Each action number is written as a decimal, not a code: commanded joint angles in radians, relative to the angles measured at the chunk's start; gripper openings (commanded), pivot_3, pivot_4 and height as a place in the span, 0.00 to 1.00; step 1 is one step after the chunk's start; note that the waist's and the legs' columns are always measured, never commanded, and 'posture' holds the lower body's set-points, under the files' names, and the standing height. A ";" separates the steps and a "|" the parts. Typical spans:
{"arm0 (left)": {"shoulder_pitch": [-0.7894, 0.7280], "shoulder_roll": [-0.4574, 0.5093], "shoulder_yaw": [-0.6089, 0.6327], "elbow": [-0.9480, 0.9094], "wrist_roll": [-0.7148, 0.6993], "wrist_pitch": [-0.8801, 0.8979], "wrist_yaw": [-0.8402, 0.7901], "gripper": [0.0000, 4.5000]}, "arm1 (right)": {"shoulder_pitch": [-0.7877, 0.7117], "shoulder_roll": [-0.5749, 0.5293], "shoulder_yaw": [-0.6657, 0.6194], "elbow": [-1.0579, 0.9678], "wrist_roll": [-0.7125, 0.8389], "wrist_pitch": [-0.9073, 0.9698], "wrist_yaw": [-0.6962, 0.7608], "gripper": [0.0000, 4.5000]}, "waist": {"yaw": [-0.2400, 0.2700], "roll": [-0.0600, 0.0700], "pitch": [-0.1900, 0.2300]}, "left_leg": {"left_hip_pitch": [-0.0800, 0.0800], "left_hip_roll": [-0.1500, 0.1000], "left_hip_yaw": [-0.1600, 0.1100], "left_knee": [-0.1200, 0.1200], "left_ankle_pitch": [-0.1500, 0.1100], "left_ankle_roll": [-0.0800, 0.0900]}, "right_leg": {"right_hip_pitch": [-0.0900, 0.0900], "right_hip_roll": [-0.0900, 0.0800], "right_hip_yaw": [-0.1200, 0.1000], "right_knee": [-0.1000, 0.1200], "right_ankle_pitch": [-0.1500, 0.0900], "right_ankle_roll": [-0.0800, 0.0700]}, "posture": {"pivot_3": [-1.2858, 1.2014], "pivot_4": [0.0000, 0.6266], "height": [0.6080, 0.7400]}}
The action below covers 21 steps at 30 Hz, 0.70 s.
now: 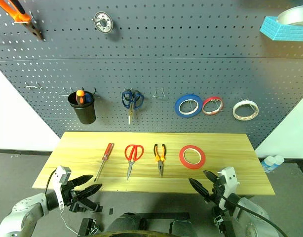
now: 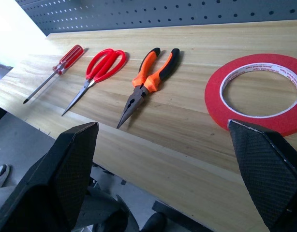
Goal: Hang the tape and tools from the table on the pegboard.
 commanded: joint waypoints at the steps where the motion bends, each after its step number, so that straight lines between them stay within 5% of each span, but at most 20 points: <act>1: -0.011 -0.001 0.004 -0.022 -0.011 0.000 0.002 0.96 | -0.004 0.004 -0.016 -0.019 0.018 -0.012 0.007 0.96 | 0.000 0.000 0.000 | 0.000 0.000 0.000 0.000 0.000 0.000 | 0.000 0.000 0.000 0.000 0.000 0.000 | 0.50 0.00 0.82; 3: -0.016 -0.007 0.003 -0.018 -0.025 0.003 -0.016 0.87 | 0.008 0.003 -0.016 -0.039 0.042 -0.007 0.036 0.88 | 0.000 0.000 0.000 | 0.000 0.000 0.000 0.000 0.000 0.000 | 0.000 0.000 0.000 0.000 0.000 0.000 | 0.50 0.00 0.82; 13: -0.018 0.002 0.003 -0.019 -0.011 0.015 -0.005 0.12 | 0.000 -0.001 -0.013 -0.027 0.015 -0.007 -0.007 0.11 | 0.000 0.000 0.000 | 0.000 0.000 0.000 0.000 0.000 0.000 | 0.000 0.000 0.000 0.000 0.000 0.000 | 0.50 0.00 0.82; 14: -0.018 0.000 0.006 -0.019 -0.015 0.017 -0.002 0.11 | -0.002 -0.004 -0.013 -0.026 0.010 0.002 -0.018 0.05 | 0.000 0.000 0.000 | 0.000 0.000 0.000 0.000 0.000 0.000 | 0.000 0.000 0.000 0.000 0.000 0.000 | 0.50 0.00 0.82; 21: -0.015 -0.017 0.022 -0.022 -0.052 0.057 0.006 0.15 | -0.011 -0.004 -0.015 -0.021 0.016 0.028 -0.023 0.09 | 0.000 0.000 0.000 | 0.000 0.000 0.000 0.000 0.000 0.000 | 0.000 0.000 0.000 0.000 0.000 0.000 | 0.50 0.00 0.82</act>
